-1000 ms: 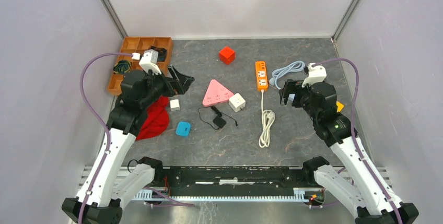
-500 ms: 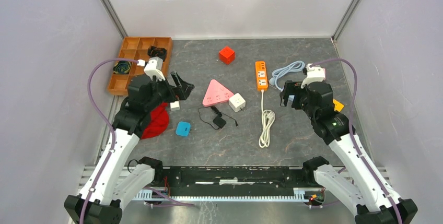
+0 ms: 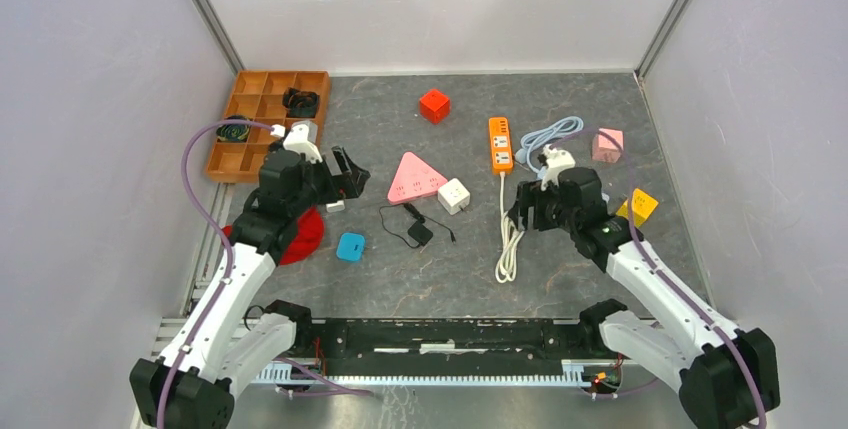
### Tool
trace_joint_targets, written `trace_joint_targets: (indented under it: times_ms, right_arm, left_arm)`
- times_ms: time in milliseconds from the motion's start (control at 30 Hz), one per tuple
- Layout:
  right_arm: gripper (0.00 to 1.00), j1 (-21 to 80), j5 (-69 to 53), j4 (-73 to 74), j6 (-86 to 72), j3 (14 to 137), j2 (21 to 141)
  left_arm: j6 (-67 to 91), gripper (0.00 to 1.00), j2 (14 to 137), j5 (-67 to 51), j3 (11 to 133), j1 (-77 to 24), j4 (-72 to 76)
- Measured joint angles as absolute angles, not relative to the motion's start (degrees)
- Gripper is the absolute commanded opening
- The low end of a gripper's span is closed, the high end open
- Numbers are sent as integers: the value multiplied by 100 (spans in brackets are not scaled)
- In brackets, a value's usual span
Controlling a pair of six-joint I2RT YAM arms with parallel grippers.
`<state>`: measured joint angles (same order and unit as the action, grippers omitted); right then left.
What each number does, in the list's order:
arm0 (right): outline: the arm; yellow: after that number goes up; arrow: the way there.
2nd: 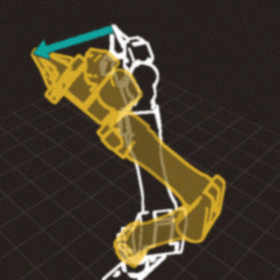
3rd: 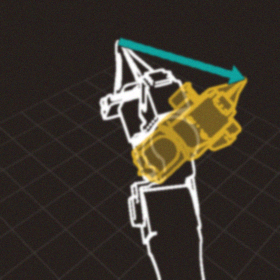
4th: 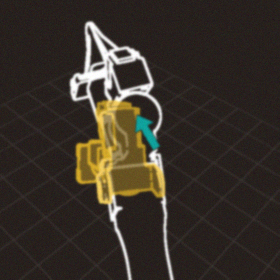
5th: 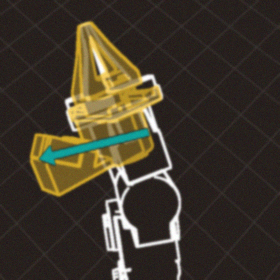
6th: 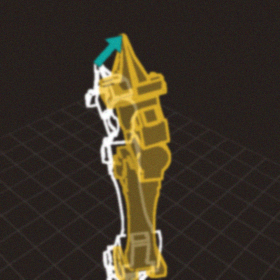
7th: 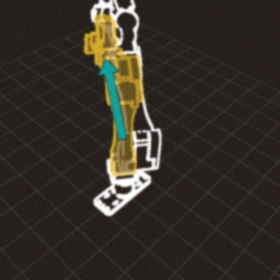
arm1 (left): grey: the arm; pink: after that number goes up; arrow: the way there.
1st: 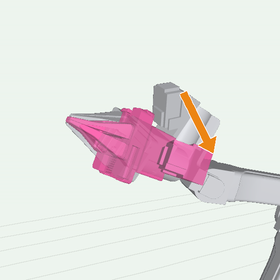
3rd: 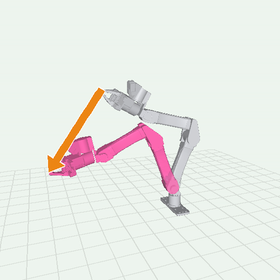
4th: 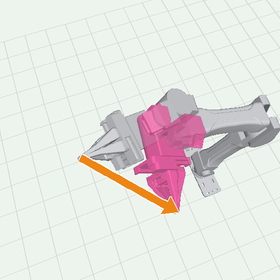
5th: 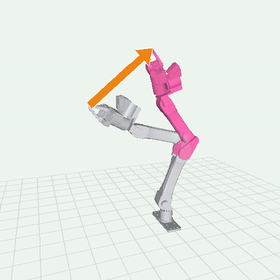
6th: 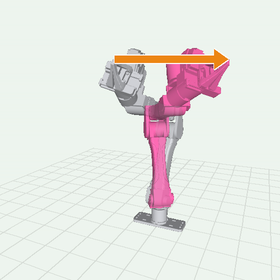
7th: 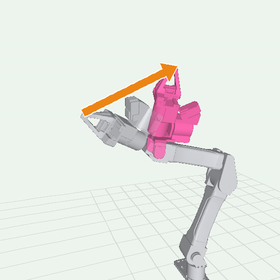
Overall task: Insert the plug
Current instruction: Pick up the plug from the center of the board.
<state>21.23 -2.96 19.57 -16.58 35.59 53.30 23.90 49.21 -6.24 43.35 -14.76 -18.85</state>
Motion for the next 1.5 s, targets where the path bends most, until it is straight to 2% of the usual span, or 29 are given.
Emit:
trace_joint_targets:
  times_ms: [167, 333, 567, 667, 933, 1200, 1367, 1500]
  right_arm:
    - [83, 2617, -781, 1350, -1562, 3273, 5561]
    - [94, 3083, -746, 779, -1406, 3374, 6042]
    - [93, 3546, -408, 388, -1210, 3898, 6980]
    - [96, 3684, -318, 355, -1111, 4198, 7470]
    - [95, 3868, -183, 325, -917, 4840, 8226]
    - [89, 3997, 89, 489, -707, 5660, 9067]
    - [88, 4086, 233, 530, -576, 5754, 9336]
    - [82, 4128, 355, 591, -475, 5789, 9609]
  left_arm:
    - [2388, 100, 4967, -598, 4335, -1476, -1870]
    - [2386, 100, 4932, -598, 4335, -1476, -1872]
    - [2386, 100, 4827, -598, 4335, -1476, -1872]
    - [2386, 100, 4805, -600, 4335, -1487, -1872]
    - [2386, 100, 4794, -602, 4335, -1490, -1872]
    - [2383, 100, 4707, -600, 4335, -1514, -1872]
    - [2383, 100, 4703, -598, 4335, -1525, -1872]
    - [2381, 100, 4703, -589, 4335, -1525, -1872]
